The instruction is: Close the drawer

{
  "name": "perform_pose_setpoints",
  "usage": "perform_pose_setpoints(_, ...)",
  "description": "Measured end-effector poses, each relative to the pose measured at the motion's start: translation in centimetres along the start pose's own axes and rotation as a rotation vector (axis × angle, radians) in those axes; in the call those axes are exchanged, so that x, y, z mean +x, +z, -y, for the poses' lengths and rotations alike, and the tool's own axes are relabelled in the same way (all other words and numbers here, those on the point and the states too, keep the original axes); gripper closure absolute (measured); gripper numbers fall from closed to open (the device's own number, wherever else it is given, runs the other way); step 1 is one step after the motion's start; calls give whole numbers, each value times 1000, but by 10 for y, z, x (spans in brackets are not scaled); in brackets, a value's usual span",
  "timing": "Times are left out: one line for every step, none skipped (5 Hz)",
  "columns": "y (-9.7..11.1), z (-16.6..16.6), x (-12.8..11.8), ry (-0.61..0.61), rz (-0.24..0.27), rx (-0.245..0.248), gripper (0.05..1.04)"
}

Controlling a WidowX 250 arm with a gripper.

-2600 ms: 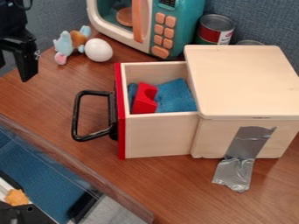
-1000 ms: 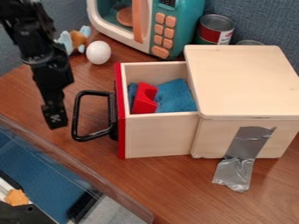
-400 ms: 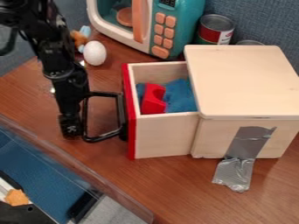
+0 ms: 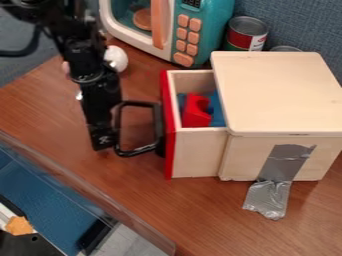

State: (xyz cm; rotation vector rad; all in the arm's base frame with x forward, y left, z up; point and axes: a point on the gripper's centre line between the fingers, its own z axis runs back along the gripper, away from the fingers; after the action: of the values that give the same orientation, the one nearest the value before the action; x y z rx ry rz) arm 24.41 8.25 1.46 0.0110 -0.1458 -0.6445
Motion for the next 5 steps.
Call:
perform_pose_setpoints(-1, 6, 13, -14, 7, 14, 83)
perform_pose_setpoints(-12, 7, 26, -30, 3, 17, 83)
perform_pose_setpoints(-15, 4, 43, -37, 16, 29, 85)
perform_pose_setpoints(-17, 5, 64, -54, 31, 43, 84)
perform_pose_setpoints(-18, 1, 74, -55, 34, 51, 84)
